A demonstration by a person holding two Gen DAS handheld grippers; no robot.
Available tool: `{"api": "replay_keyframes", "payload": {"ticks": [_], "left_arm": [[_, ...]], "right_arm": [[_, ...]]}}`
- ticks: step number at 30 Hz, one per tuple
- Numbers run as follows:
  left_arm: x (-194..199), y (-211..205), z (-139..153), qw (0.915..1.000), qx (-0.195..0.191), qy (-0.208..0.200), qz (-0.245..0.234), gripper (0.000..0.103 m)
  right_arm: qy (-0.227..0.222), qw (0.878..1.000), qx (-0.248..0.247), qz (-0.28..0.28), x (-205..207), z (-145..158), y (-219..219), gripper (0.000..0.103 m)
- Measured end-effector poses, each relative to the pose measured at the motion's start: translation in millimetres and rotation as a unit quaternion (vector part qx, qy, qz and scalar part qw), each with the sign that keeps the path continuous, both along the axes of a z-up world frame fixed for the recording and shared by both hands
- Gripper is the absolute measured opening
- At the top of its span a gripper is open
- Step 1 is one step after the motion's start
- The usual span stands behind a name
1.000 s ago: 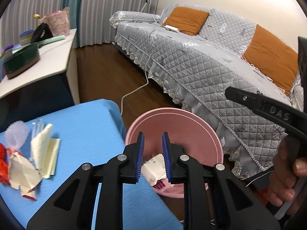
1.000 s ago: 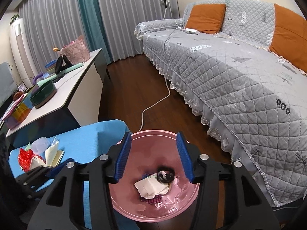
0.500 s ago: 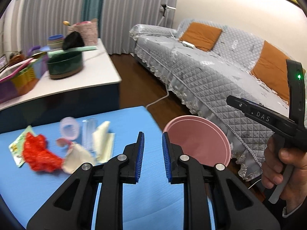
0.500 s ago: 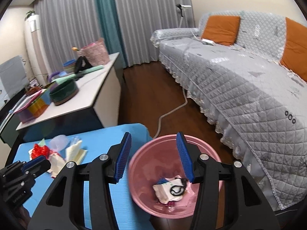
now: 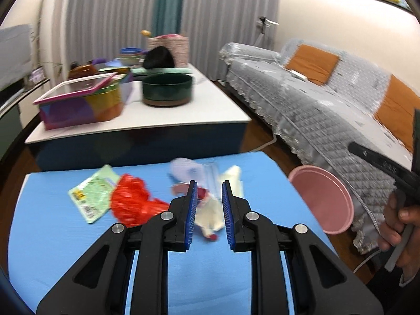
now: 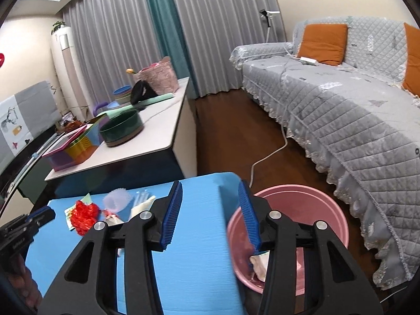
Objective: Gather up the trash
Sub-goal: 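Move both grippers back over the table trash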
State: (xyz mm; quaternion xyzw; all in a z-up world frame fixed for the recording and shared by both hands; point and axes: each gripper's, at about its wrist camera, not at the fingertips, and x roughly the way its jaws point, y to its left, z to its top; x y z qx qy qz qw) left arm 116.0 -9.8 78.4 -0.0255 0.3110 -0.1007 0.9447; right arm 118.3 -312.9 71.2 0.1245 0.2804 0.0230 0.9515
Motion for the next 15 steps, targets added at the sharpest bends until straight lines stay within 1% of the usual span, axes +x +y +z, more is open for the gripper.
{"api": "replay_keyframes", "payload": {"ticks": [4, 8, 15], "left_arm": [[3, 24, -10, 0.9993, -0.012, -0.004, 0.036, 0.02], [8, 46, -27, 0.9971, -0.024, 0.008, 0.072, 0.02], [22, 70, -42, 0.9944, -0.026, 0.013, 0.101, 0.02]], "right_arm": [[0.005, 1.0, -0.007, 0.026, 7, -5, 26, 0.045], [0.011, 0.999, -0.019, 0.05, 14, -13, 52, 0.045], [0.033, 0.996, -0.023, 0.083, 35, -37, 87, 0.042]]}}
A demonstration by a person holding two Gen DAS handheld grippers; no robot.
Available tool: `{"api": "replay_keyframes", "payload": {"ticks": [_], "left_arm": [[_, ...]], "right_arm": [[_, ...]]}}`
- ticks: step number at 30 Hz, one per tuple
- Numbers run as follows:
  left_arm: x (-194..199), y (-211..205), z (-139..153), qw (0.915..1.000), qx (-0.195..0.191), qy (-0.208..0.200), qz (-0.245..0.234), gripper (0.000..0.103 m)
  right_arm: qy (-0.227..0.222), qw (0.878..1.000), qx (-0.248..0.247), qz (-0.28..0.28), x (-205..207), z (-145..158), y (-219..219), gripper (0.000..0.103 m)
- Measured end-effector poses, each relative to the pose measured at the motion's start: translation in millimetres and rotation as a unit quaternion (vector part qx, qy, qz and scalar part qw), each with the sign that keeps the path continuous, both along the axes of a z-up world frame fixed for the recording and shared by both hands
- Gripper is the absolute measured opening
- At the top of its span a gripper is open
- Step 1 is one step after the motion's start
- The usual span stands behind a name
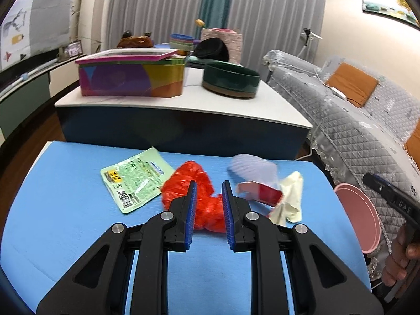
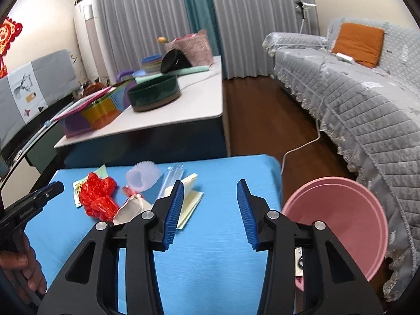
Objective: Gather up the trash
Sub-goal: 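Move both grippers back over the table trash, then grasp red plastic bag with left gripper while right grasps cream folded paper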
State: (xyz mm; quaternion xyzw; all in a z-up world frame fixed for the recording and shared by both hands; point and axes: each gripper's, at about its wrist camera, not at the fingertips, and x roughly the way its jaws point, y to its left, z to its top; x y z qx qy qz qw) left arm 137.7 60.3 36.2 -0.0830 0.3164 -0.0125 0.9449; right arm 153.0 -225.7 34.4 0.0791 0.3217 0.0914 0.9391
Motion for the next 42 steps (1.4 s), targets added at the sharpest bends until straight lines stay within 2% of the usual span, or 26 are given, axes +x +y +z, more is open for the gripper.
{"api": "replay_keyframes", "payload": {"ticks": [9, 11, 13, 16, 35, 40, 42], "left_arm": [[19, 13, -20, 0.9997, -0.003, 0.018, 0.018, 0.021], [23, 15, -24, 0.9994, -0.008, 0.024, 0.023, 0.042], [26, 19, -29, 0.9991, -0.012, 0.028, 0.029, 0.049], [31, 22, -35, 0.9986, -0.017, 0.039, 0.031, 0.052], [44, 22, -51, 0.9974, -0.029, 0.062, 0.023, 0.054], [46, 16, -52, 0.9973, -0.026, 0.068, 0.012, 0.053], [46, 14, -52, 0.9972, -0.026, 0.069, 0.007, 0.048]], "right_arm": [[0.024, 0.999, -0.002, 0.027, 23, -22, 30, 0.041], [0.031, 0.999, -0.003, 0.036, 28, -27, 37, 0.041], [0.038, 0.998, -0.005, 0.046, 32, -32, 43, 0.041], [0.053, 0.997, -0.013, 0.062, 37, -42, 53, 0.042], [0.101, 0.991, -0.025, 0.081, 62, -77, 72, 0.041], [0.107, 0.99, -0.026, 0.085, 63, -79, 71, 0.025], [0.109, 0.99, -0.034, 0.087, 62, -79, 71, 0.019]]}}
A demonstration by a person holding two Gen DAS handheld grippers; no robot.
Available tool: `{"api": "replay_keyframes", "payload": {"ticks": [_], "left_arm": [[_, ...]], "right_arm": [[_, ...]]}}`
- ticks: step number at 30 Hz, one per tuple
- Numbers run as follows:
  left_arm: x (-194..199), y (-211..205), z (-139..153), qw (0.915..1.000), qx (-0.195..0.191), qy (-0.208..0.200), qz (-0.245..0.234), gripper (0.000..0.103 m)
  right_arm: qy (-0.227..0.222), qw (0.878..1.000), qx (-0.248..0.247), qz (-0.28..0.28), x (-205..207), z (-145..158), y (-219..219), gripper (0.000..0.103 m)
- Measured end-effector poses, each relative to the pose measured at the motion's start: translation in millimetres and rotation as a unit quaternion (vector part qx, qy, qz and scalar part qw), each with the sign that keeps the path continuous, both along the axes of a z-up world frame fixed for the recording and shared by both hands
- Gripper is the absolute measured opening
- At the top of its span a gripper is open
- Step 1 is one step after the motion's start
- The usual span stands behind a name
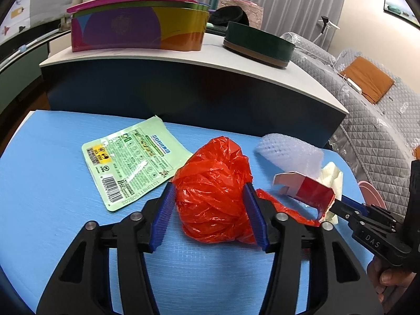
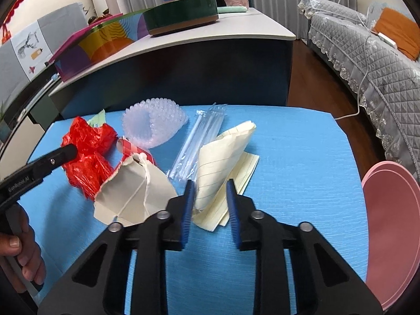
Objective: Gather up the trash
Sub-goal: 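Grasp red plastic bag with left gripper while right grasps cream folded paper, then carry red bag in left gripper and cream paper in right gripper to pink bin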
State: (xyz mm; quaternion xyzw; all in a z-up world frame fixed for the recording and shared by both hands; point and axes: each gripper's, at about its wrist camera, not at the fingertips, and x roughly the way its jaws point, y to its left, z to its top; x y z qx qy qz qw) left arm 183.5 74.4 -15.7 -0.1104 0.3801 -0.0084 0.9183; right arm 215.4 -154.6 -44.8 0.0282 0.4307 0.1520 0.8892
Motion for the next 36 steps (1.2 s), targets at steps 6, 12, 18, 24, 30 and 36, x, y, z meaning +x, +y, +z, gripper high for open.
{"api": "replay_keyframes", "payload": {"ticks": [6, 12, 18, 24, 30, 36], "left_arm": [[-1, -6, 5, 0.9998, 0.013, -0.009, -0.013, 0.039], [-4, -12, 15, 0.999, 0.032, -0.025, -0.017, 0.035], [-8, -15, 24, 0.9983, 0.041, -0.038, -0.018, 0.033], [-14, -17, 34, 0.9974, 0.048, -0.051, -0.018, 0.033], [-26, -17, 43, 0.9966, 0.053, -0.061, -0.019, 0.033], [-38, -19, 52, 0.9958, 0.054, -0.071, -0.02, 0.033]], "right_arm": [[-0.004, 1.0, 0.0, -0.006, -4, 3, -6, 0.009], [-0.02, 1.0, -0.007, -0.015, -10, 13, -13, 0.008], [-0.039, 0.999, -0.015, -0.021, -18, 25, -18, 0.008], [-0.055, 0.998, -0.016, -0.028, -28, 37, -27, 0.008], [-0.07, 0.997, -0.017, -0.034, -41, 48, -35, 0.008], [-0.084, 0.996, -0.017, -0.04, -53, 60, -41, 0.008]]}}
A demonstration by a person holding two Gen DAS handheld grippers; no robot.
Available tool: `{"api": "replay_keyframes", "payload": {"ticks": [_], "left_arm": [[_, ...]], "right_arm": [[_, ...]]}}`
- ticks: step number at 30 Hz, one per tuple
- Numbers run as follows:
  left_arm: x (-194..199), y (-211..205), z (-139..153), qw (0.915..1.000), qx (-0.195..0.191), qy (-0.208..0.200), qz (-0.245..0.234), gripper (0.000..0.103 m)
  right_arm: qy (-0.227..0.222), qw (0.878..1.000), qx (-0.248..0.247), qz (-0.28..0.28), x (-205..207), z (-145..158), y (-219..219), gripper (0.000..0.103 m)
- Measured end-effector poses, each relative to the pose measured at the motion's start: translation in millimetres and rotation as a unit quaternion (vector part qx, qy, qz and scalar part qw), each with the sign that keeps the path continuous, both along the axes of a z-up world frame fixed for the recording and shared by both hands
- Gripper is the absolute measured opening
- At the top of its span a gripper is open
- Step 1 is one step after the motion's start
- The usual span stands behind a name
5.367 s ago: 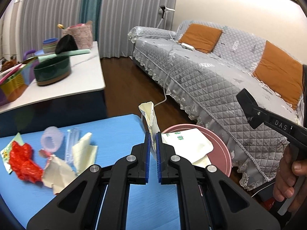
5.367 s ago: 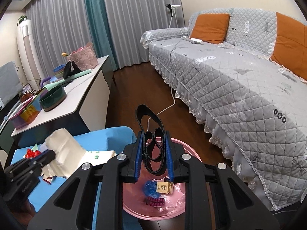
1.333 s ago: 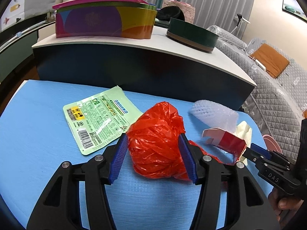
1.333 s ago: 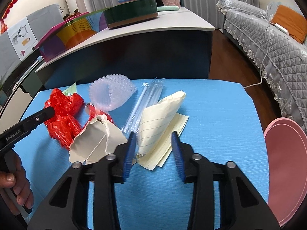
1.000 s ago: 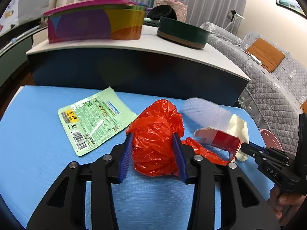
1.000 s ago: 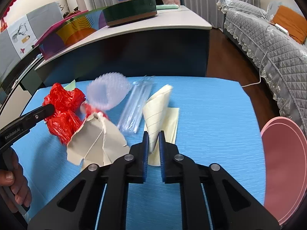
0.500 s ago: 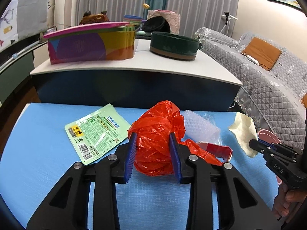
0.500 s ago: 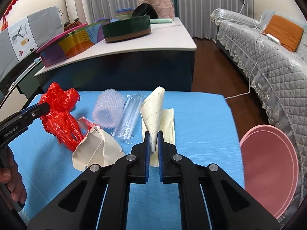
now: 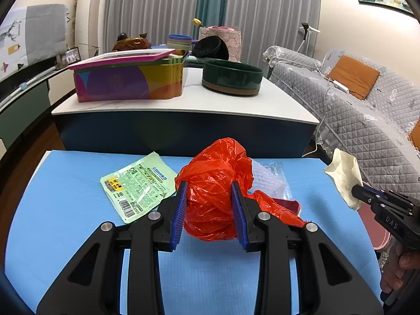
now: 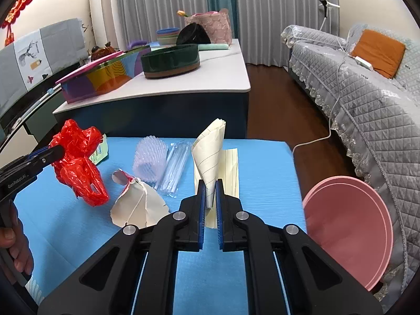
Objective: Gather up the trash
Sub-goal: 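Carry red bag in left gripper and cream paper in right gripper to pink bin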
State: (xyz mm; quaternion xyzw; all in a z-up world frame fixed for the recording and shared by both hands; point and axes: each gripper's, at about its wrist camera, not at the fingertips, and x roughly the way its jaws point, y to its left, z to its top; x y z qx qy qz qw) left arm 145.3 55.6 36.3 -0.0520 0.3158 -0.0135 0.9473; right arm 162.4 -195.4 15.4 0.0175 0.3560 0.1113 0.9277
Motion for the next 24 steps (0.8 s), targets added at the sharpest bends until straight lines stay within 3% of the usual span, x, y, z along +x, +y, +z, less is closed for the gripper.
{"api": "replay_keyframes", "payload": {"ticks": [13, 24], "left_arm": [[-27, -5, 18, 0.9997, -0.001, -0.025, -0.006, 0.033], [-37, -34, 27, 0.9987, -0.002, -0.041, -0.031, 0.033]], "right_arm": [[-0.033, 0.999, -0.007, -0.008, -31, 24, -12, 0.008], [-0.05, 0.998, -0.005, -0.035, -52, 38, -48, 0.008]]}}
